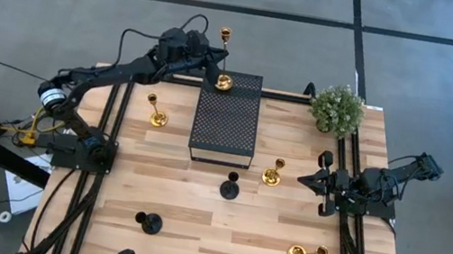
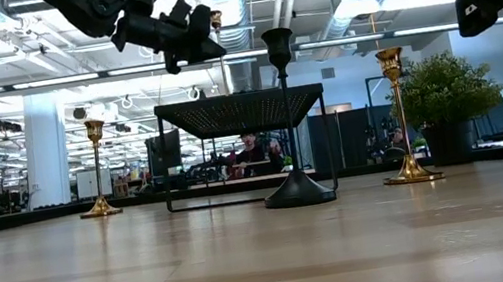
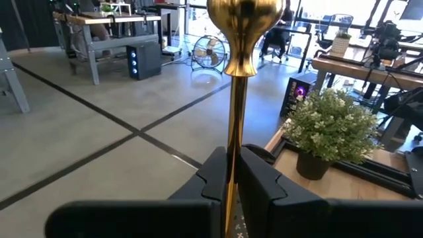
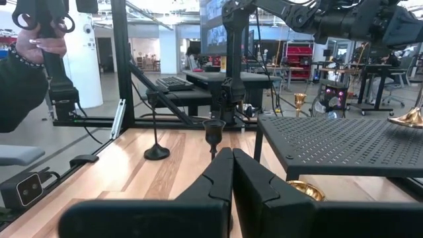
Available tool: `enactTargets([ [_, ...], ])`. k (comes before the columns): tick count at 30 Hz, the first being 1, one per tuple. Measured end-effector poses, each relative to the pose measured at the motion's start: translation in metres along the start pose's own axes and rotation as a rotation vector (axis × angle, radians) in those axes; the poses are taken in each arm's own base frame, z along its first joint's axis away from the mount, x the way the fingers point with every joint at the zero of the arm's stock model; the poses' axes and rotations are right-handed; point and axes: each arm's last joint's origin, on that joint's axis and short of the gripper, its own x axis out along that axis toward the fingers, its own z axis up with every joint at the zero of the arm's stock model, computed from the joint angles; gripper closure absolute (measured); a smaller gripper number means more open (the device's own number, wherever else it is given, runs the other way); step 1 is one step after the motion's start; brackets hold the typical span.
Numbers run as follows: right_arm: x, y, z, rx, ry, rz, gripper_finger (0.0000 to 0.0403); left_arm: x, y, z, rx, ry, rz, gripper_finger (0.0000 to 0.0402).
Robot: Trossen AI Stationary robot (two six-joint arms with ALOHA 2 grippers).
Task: Pick & Place candle stick holders
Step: Put the top large gold candle holder on the shelf
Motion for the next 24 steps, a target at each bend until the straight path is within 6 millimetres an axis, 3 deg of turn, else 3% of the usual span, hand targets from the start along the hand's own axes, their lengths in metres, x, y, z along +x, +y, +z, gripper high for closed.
enactTargets([
  [11, 0.0, 0.0, 0.0, 0.0, 0.0, 0.0, 0.0403, 0.016, 0.002, -0.014, -0.005, 0.004, -0.004, 0.0379],
  [24, 0.0, 0.0, 0.0, -0.001, 0.002, 0.001, 0.0403, 0.012, 0.001, -0.011, -0.024, 0.001, -0.02, 0.0343],
])
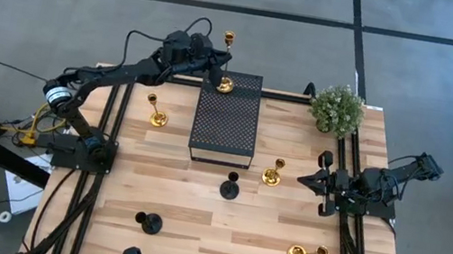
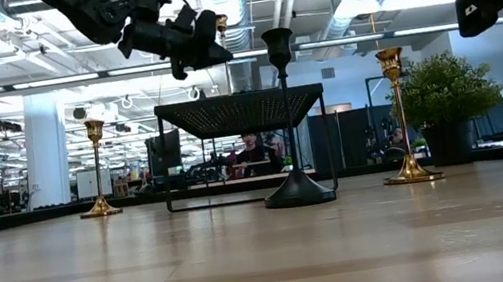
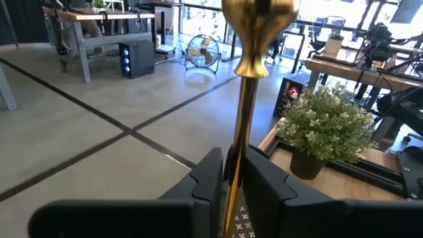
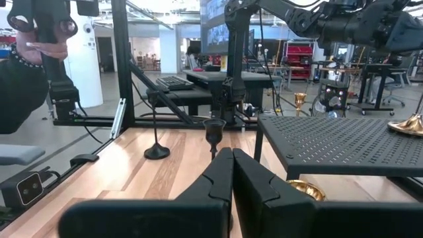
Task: Pick & Place candle stick holders
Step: Put the top large gold candle holder on the shelf, then put the large gold candle holder on the shelf
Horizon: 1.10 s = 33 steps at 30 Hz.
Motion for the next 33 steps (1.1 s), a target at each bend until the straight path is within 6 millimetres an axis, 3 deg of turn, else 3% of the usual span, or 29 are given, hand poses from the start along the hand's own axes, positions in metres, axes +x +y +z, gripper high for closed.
enactTargets([
  [9, 0.0, 0.0, 0.0, 0.0, 0.0, 0.003, 0.0403, -0.002, 0.0, -0.001, -0.003, 0.032, 0.006, 0.0287],
  [17, 0.0, 0.0, 0.0, 0.0, 0.0, 0.004, 0.0403, -0.015, -0.001, 0.012, 0.003, 0.012, 0.009, 0.0233],
  [26, 0.0, 0.0, 0.0, 0.0, 0.0, 0.004, 0.0403, -0.056, -0.008, 0.035, 0.048, 0.071, 0.025, 0.0215],
  [33, 0.0, 0.0, 0.0, -0.001, 0.001, 0.004, 0.0403, -0.095, -0.014, 0.051, 0.081, 0.112, 0.023, 0.0239],
])
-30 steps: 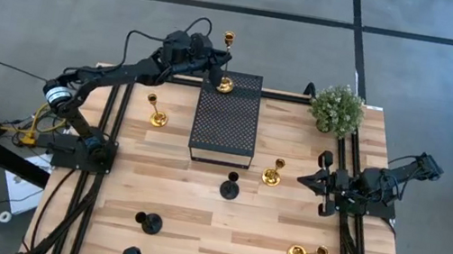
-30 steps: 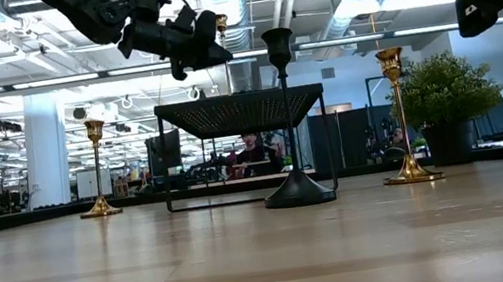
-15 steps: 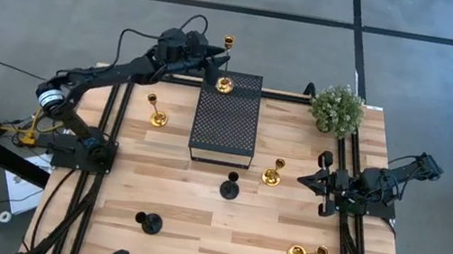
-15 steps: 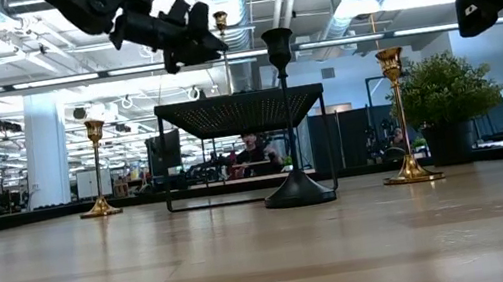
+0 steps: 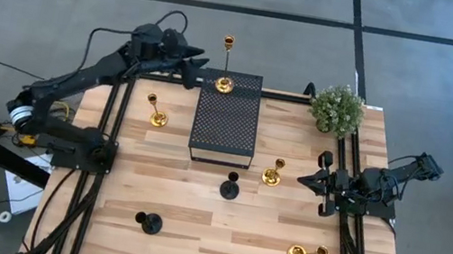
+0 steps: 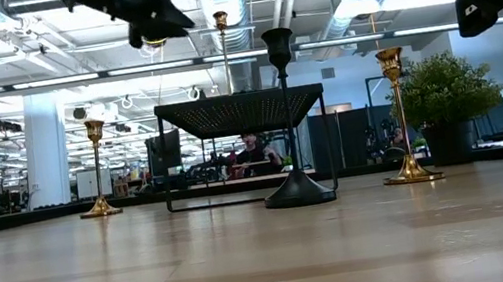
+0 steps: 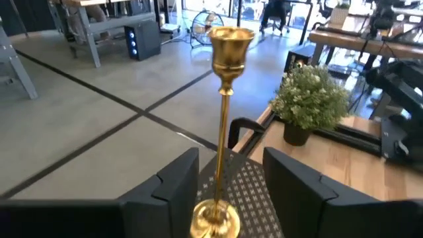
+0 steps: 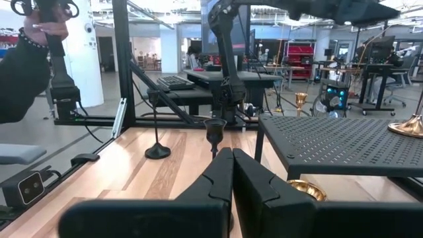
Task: Pick & Place candle stick holders
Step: Put the large gold candle holder on the shelf
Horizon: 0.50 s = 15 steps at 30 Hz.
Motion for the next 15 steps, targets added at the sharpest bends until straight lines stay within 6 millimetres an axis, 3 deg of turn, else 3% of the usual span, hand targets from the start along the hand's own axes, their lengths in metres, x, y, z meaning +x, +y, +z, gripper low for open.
enactTargets([
  [5, 0.0, 0.0, 0.0, 0.0, 0.001, 0.0, 0.0403, -0.024, -0.004, -0.003, 0.017, 0.012, -0.019, 0.0281],
  [15, 0.0, 0.0, 0.0, -0.001, 0.002, 0.0, 0.0403, -0.054, -0.014, -0.043, 0.011, 0.044, -0.147, 0.038],
])
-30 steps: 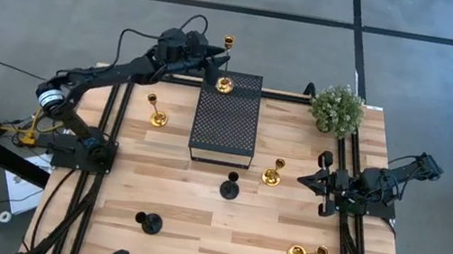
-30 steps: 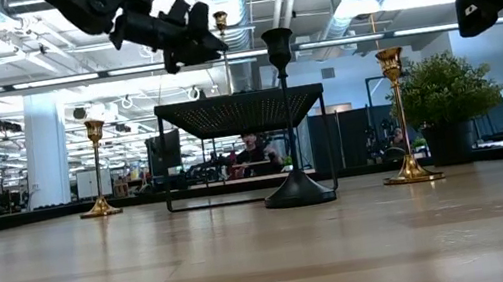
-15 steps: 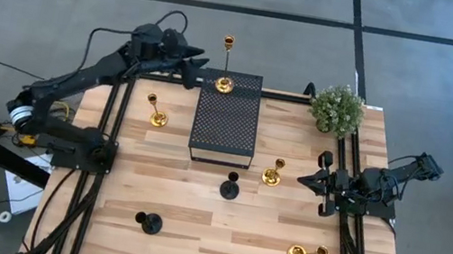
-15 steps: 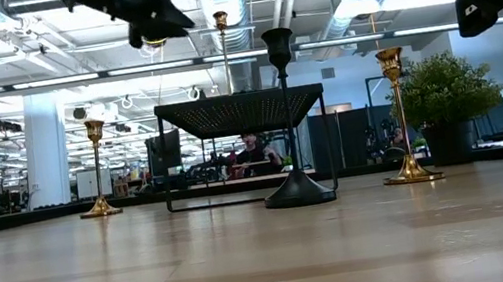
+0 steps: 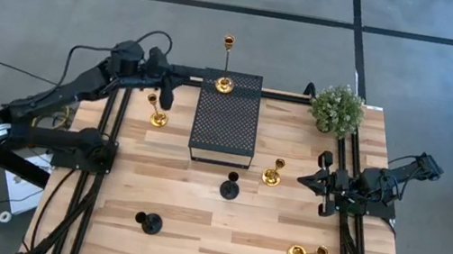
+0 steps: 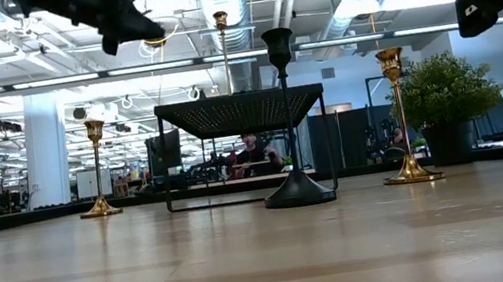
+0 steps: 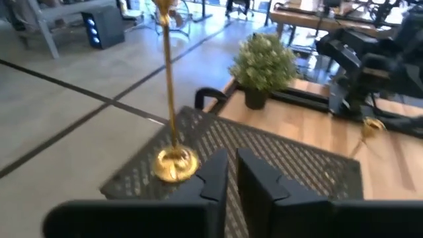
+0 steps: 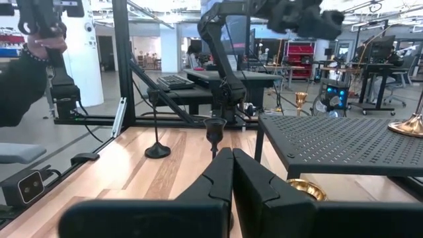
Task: Pick & Place candle stick holders
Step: Put the large gold candle holder on the shelf
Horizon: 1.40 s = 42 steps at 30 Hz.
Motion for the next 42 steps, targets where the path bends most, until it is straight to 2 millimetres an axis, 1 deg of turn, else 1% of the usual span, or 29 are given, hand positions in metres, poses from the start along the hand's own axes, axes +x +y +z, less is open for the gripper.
enactTargets([
  [2, 0.0, 0.0, 0.0, 0.0, 0.0, 0.0, 0.0403, -0.005, -0.002, -0.006, 0.021, -0.003, -0.009, 0.0395],
  [6, 0.0, 0.0, 0.0, -0.003, 0.0, -0.002, 0.0403, -0.016, -0.007, -0.011, 0.07, -0.033, -0.071, 0.0394],
  [13, 0.0, 0.0, 0.0, -0.003, 0.0, -0.004, 0.0403, -0.032, -0.018, -0.012, 0.099, -0.101, -0.283, 0.0397],
  [19, 0.0, 0.0, 0.0, -0.003, 0.0, -0.004, 0.0403, -0.039, -0.024, -0.02, 0.109, -0.126, -0.422, 0.0396],
  [26, 0.0, 0.0, 0.0, -0.003, 0.0, -0.004, 0.0403, -0.037, -0.03, -0.036, 0.188, -0.134, -0.583, 0.0393],
  [29, 0.0, 0.0, 0.0, -0.003, 0.0, -0.004, 0.0403, -0.033, -0.029, -0.041, 0.179, -0.117, -0.586, 0.0393],
  [42, 0.0, 0.0, 0.0, -0.001, 0.001, -0.004, 0.0403, -0.018, -0.026, -0.047, 0.143, -0.063, -0.587, 0.039],
])
